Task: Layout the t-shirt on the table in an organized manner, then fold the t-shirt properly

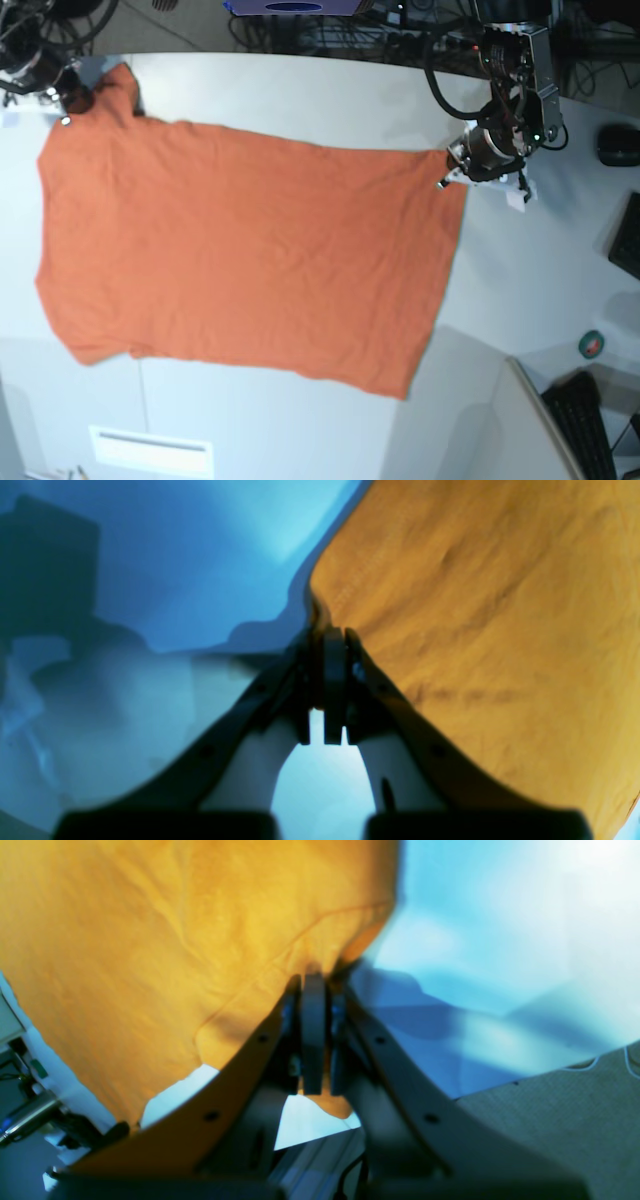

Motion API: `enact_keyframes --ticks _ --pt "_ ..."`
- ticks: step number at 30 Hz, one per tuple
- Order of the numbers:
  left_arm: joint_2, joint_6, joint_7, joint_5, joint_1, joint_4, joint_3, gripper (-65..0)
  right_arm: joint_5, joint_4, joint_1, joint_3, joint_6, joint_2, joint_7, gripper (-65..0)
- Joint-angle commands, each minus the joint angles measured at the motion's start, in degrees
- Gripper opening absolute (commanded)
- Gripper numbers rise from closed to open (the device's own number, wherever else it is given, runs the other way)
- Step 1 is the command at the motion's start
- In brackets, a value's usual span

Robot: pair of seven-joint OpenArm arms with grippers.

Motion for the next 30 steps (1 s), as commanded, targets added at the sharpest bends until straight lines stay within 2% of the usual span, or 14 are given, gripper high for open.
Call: enact_keyframes --ticks 1,6,10,12,16,21,23,30 --pt "-0.43 0.11 0.33 0.08 0.16 1.72 -0.01 -65.0 0.82 0.97 -0.13 0.22 0.33 0.91 0.18 -65.0" --pt "-0.34 0.2 1.12 0.08 2.27 8.66 -0.01 -65.0 0.74 4.22 -0.13 -0.14 -0.11 1.0 -0.52 -65.0" --pt "-0.08 0.2 10.17 0.08 0.86 11.48 -0.62 -65.0 0.74 8.62 1.98 -0.22 -6.35 1.18 -5.09 -65.0" --pt "-0.08 0.2 11.93 0.08 -0.72 11.3 -0.62 -65.0 0.74 8.88 4.17 -0.22 -7.32 1.18 -7.38 -65.0" --pt "0.89 0.2 12.28 0.08 -3.36 11.39 -0.62 -65.0 0.65 8.88 7.95 -0.22 -7.58 1.97 -9.75 -65.0" --pt "0.98 0.2 12.37 0.08 -6.61 9.81 -0.62 -65.0 0.65 8.88 11.56 -0.22 -11.63 3.46 -10.81 -65.0" --pt "0.98 0.2 12.37 0.08 -8.28 8.66 -0.62 -65.0 0.65 8.8 12.88 -0.31 -11.89 4.43 -10.81 -65.0" --pt "1.06 0.2 12.2 0.08 -12.15 4.27 -0.71 -65.0 0.65 7.13 15.6 -1.72 -11.89 4.87 -10.54 -65.0"
